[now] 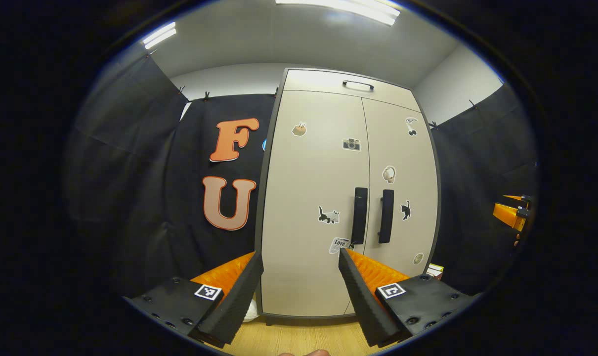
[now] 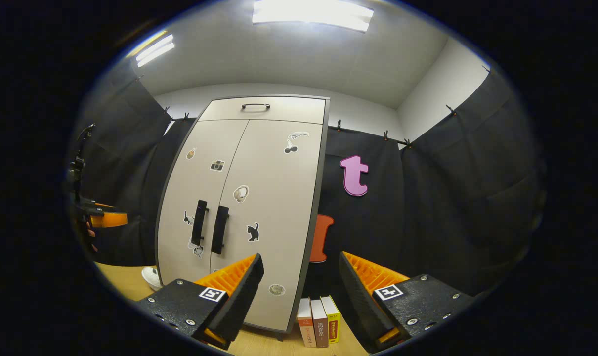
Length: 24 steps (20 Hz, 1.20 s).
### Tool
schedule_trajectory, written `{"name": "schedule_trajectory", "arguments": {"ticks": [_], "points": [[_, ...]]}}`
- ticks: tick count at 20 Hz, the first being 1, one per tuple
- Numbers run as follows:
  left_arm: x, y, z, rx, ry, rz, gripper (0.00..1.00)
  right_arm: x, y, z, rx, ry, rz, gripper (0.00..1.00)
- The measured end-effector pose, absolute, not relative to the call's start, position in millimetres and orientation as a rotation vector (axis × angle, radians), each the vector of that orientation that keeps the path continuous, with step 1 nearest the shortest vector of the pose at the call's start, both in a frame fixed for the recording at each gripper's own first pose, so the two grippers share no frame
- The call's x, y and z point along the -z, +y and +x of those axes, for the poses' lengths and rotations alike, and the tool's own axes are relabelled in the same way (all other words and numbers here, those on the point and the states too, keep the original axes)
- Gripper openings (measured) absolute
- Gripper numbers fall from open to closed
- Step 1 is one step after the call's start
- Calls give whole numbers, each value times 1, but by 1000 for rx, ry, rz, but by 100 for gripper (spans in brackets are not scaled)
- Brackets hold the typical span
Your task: Open the right door of the double-door shoe cabinet with the right hand, and open the left door with the left hand.
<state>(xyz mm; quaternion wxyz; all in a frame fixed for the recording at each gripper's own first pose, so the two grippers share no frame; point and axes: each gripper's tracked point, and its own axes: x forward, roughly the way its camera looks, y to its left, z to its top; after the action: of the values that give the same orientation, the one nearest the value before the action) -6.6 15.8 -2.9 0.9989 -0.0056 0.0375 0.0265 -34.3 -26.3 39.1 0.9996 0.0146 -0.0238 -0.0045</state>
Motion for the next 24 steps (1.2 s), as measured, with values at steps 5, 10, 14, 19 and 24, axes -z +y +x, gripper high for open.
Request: {"name": "schedule_trajectory", "arguments": {"ticks": [5,10,14,19,24], "points": [[-2,18,-16,-37,54,-2,98,-43,-18,-38,7,-52,29,93],[-8,29,-23,-53,28,9,98,-41,-13,-37,14,-32,42,94],[3,36,-21,-46,38,-4,98,-34,1,-32,-1,-23,57,94],[-9,47,-21,-58,33,-20,98,-26,27,-15,-38,12,77,94],[-21,61,-16,-77,8,-14,98,-26,54,3,-78,26,92,93]]}}
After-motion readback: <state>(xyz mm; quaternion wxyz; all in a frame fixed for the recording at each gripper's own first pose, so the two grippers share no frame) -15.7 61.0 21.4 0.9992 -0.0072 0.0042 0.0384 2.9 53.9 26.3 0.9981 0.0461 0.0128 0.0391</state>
